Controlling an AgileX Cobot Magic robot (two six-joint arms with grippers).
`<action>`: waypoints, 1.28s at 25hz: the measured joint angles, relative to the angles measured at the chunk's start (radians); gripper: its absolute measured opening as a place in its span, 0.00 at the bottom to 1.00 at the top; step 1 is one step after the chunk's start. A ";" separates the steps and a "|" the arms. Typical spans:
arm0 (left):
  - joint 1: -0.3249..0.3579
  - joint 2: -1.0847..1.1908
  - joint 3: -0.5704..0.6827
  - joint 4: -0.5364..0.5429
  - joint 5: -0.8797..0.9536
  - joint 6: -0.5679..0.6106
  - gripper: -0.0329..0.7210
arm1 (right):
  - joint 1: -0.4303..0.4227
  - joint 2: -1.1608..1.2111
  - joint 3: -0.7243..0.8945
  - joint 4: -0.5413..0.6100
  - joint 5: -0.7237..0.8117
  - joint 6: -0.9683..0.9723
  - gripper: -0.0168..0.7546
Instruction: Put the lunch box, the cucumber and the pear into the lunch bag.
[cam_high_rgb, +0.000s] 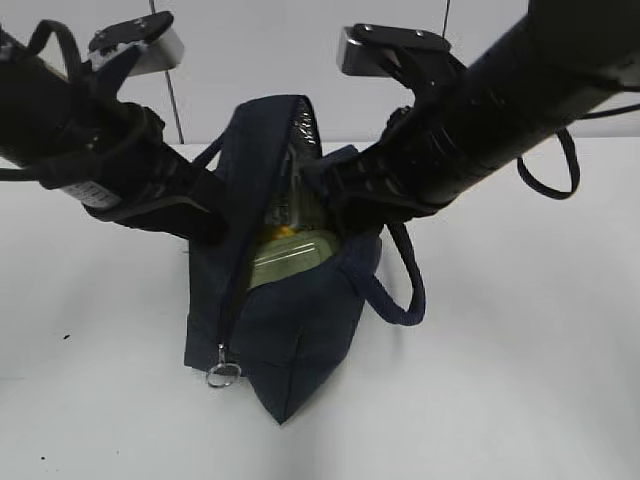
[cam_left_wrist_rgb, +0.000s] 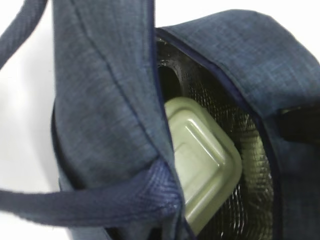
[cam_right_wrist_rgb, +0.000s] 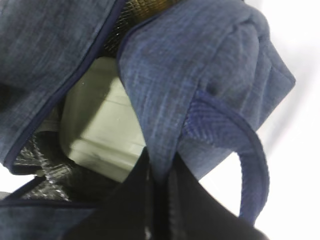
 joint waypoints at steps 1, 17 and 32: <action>-0.006 0.009 -0.005 -0.001 -0.001 0.000 0.02 | -0.007 -0.005 0.018 0.004 -0.015 0.000 0.03; 0.031 -0.121 0.015 0.101 0.048 -0.006 0.49 | -0.037 -0.093 0.029 -0.055 -0.053 -0.053 0.76; 0.044 -0.532 0.447 0.109 -0.278 -0.007 0.49 | 0.078 -0.362 0.441 0.225 -0.334 -0.283 0.74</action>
